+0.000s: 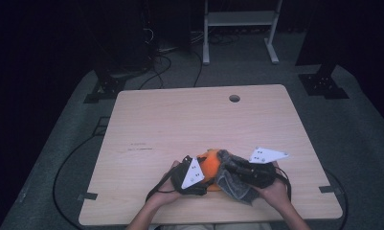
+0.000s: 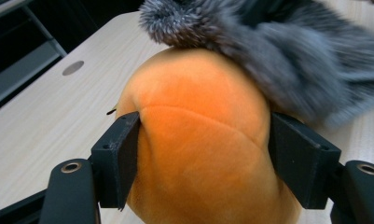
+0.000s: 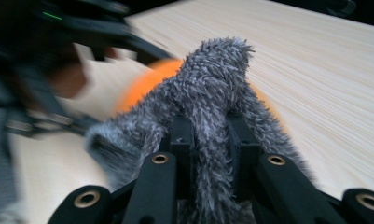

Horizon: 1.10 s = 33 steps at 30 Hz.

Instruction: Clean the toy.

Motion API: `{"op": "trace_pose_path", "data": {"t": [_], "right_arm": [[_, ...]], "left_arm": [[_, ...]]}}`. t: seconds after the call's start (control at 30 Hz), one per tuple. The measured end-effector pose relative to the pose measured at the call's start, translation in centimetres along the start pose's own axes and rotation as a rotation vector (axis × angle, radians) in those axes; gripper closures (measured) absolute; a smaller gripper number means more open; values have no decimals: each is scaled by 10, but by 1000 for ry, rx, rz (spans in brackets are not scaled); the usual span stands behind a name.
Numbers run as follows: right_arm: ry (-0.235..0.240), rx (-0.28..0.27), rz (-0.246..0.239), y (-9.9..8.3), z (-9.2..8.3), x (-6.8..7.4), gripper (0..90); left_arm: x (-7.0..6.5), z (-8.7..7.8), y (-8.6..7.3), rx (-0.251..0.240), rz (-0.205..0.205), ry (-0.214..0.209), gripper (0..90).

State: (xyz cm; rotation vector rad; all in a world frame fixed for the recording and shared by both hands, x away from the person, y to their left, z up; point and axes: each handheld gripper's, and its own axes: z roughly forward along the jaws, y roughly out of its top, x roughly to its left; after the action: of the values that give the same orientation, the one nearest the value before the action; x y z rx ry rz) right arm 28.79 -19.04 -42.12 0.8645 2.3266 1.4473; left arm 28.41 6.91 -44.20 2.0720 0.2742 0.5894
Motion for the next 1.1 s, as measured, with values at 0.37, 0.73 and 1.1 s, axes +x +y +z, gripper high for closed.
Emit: {"op": "trace_pose_path", "data": {"t": [0.37,0.73,1.1], "right_arm": [[-9,1,-17,-3,-2,1,747],[-2,-8,164,-16,-9,-30,745],[-48,96,195,-22,-1,-39,745]], "left_arm": [[19,0,-1,-20,-195,-37,193],[14,-1,-3,-5,-139,-43,225],[12,-1,-2,-7,-114,-47,226]]}}
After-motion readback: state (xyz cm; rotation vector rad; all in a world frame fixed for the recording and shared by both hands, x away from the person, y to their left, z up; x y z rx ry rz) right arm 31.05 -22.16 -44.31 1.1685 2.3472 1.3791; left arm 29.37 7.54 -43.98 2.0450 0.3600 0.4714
